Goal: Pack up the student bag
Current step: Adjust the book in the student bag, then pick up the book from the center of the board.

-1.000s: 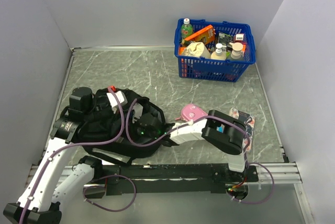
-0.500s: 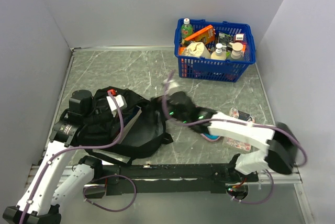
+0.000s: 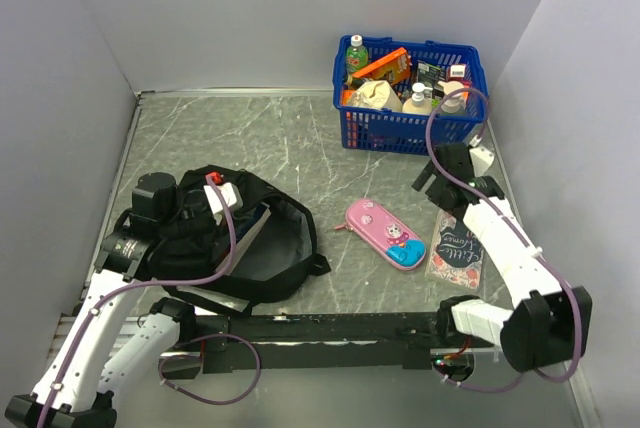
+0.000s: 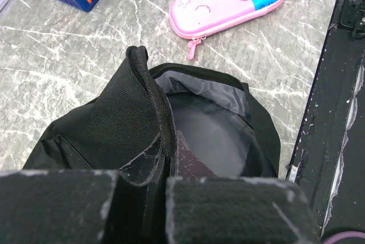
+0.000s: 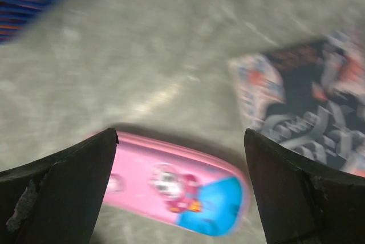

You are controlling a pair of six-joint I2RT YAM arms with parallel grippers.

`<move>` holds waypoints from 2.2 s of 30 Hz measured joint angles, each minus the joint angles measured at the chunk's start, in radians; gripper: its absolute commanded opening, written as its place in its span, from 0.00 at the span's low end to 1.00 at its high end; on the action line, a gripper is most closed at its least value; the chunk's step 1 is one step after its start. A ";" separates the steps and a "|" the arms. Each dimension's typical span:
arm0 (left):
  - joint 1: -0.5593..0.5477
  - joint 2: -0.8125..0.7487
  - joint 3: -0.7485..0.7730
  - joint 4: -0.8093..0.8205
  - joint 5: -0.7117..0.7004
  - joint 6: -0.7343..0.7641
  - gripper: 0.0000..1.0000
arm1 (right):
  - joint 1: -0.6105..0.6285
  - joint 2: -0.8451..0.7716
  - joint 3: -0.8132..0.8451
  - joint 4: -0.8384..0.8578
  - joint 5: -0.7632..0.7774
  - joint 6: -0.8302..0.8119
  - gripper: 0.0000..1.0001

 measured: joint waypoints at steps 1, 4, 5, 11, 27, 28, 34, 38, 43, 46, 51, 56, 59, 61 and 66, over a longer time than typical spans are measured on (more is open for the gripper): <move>0.000 0.000 0.000 0.000 0.000 0.000 0.01 | -0.004 0.015 0.002 -0.033 0.014 0.002 1.00; 0.000 0.000 0.000 0.000 0.001 0.000 0.01 | -0.006 0.071 0.018 -0.134 0.046 0.011 1.00; 0.000 0.000 0.000 0.000 0.001 0.000 0.01 | -0.006 0.088 0.024 -0.159 0.053 0.014 1.00; 0.000 0.000 0.000 0.001 0.001 -0.002 0.01 | -0.006 0.237 0.071 -0.270 0.086 0.034 0.96; 0.000 -0.003 -0.003 0.010 0.001 -0.026 0.01 | -0.041 0.466 0.069 -0.241 0.046 0.017 0.81; 0.000 -0.004 -0.004 0.011 0.001 -0.028 0.01 | -0.045 0.494 0.069 -0.235 0.044 0.013 0.81; 0.000 -0.004 -0.004 0.012 0.001 -0.031 0.01 | -0.082 0.546 0.055 -0.213 0.026 -0.005 0.68; 0.000 -0.003 -0.004 0.013 0.001 -0.031 0.01 | -0.097 0.541 0.050 -0.215 0.022 -0.015 0.61; 0.000 -0.001 -0.004 0.016 0.001 -0.031 0.01 | -0.102 0.521 0.029 -0.208 0.025 -0.042 0.30; 0.000 -0.001 -0.004 0.019 0.001 -0.031 0.01 | -0.103 0.500 0.031 -0.196 -0.002 -0.060 0.11; 0.000 -0.001 -0.004 0.023 0.001 -0.030 0.01 | -0.111 0.482 0.028 -0.192 -0.025 -0.082 0.00; 0.000 0.002 -0.004 0.023 0.001 -0.030 0.01 | -0.116 0.465 0.013 -0.175 -0.041 -0.093 0.00; 0.000 0.004 -0.004 0.023 0.001 -0.029 0.01 | -0.118 0.428 -0.016 -0.148 -0.053 -0.096 0.00; 0.000 0.004 -0.004 0.023 0.001 -0.029 0.01 | -0.118 0.394 -0.031 -0.141 -0.061 -0.099 0.00; 0.000 0.005 -0.004 0.023 0.001 -0.029 0.01 | -0.045 0.241 -0.010 -0.187 -0.085 -0.099 0.00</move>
